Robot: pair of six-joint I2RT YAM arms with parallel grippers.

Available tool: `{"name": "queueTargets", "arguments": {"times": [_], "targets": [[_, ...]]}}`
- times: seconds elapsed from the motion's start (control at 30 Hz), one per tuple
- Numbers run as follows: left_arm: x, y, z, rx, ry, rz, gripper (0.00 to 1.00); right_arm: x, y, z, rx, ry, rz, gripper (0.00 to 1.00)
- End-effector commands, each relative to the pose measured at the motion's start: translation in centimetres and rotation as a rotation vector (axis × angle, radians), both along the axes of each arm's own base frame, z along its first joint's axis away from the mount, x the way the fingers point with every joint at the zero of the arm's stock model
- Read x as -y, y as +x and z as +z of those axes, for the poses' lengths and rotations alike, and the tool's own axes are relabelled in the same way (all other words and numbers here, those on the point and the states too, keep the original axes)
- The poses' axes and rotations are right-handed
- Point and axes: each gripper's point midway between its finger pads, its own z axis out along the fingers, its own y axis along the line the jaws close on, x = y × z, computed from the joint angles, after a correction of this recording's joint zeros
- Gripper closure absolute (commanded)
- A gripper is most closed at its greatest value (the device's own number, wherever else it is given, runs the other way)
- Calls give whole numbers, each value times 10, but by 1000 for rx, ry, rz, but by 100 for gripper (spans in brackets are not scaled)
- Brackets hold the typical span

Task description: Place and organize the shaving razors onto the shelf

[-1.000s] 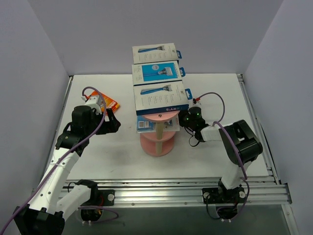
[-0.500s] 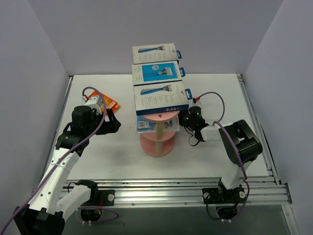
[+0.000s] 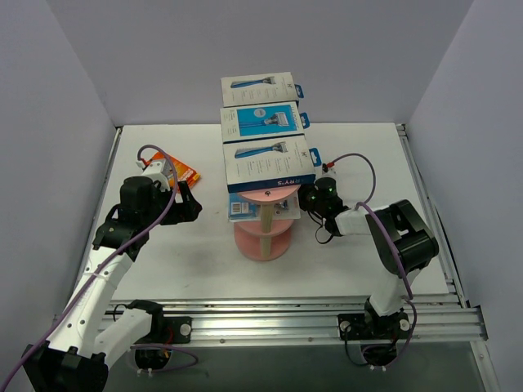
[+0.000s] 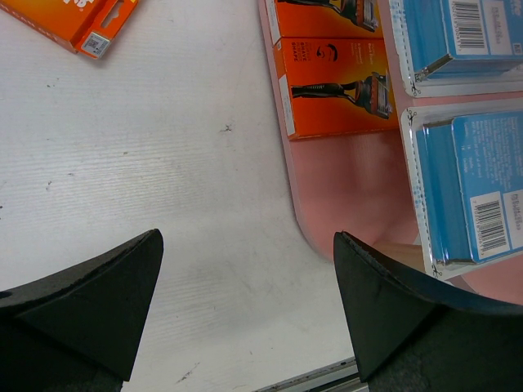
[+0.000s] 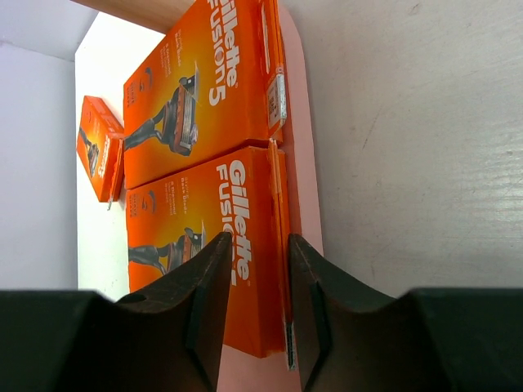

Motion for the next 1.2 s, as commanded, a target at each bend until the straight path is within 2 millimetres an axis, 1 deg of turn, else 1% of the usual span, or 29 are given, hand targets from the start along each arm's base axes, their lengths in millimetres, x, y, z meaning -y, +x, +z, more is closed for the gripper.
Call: {"name": "queueTargets", "arguments": {"times": [0.0,0.27,0.53,0.57,0.63,0.67,0.73,0.77,0.8,0.83,0.87,0.9,0.93,0.97,1.0,1.17], "targets": [[3,7,16,71,-17,-10,6,0,14,20,61,20,-18,69],[3,7,16,70,-16,-8,6,6,13,20,55,17,-30,63],[1,8,15,70,-13,-4,6,16,10,27,60,21,-46,55],[1,8,15,70,-13,-4,6,19,10,31,67,23,-50,55],[0,8,15,69,-12,2,6,25,8,31,63,18,-58,54],[-1,9,15,69,-12,4,6,31,8,38,72,22,-69,54],[-2,9,14,66,-11,8,6,38,4,39,72,22,-75,53],[-2,9,14,66,-10,10,6,45,4,46,81,24,-86,53],[-2,9,13,63,-10,10,6,49,3,48,84,21,-91,53],[-3,10,13,64,-9,11,6,53,-2,44,73,17,-95,53],[-3,10,12,61,-7,14,6,57,-4,50,82,15,-95,53],[-4,10,11,58,-5,18,6,64,-5,50,82,14,-108,52],[-5,11,10,56,-2,20,6,69,-11,45,68,7,-115,52],[-6,11,10,55,0,24,6,72,-15,48,75,7,-117,52],[-7,12,9,51,4,31,6,77,-17,46,71,5,-124,52],[-14,16,1,22,31,62,6,88,-39,28,35,-6,-119,52]]}}
